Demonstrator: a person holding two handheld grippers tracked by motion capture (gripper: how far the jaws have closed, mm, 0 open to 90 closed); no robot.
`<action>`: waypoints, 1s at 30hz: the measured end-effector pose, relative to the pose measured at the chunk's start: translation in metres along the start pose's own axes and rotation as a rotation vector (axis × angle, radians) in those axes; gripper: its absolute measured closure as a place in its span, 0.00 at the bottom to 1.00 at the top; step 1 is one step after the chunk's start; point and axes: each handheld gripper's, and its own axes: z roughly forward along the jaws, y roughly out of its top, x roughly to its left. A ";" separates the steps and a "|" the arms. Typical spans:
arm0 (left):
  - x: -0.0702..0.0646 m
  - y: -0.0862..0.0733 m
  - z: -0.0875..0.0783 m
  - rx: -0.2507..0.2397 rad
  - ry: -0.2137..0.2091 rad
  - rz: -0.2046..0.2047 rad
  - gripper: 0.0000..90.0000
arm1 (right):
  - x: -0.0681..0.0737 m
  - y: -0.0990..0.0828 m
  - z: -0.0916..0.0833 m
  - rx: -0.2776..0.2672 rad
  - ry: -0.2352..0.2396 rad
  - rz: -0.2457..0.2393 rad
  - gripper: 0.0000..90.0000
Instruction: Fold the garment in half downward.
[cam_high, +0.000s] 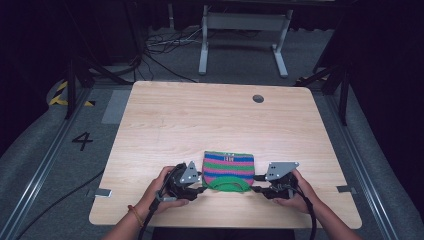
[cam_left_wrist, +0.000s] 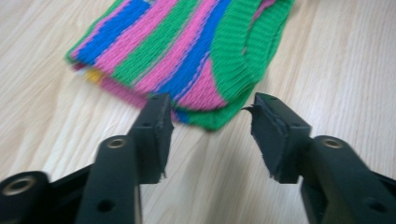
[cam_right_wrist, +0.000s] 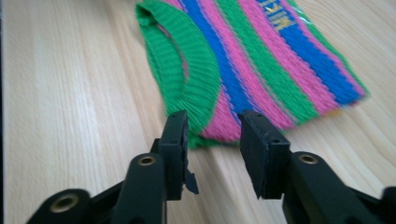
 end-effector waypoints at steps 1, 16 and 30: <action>0.002 -0.003 -0.003 0.013 0.008 -0.001 0.48 | -0.001 -0.002 -0.004 0.003 -0.003 0.006 0.63; 0.023 -0.049 -0.042 0.095 0.103 -0.041 0.31 | -0.018 -0.047 -0.051 0.001 -0.178 0.092 0.48; 0.045 -0.079 -0.062 0.086 0.126 -0.114 0.25 | -0.033 -0.101 -0.078 -0.003 -0.257 0.243 0.35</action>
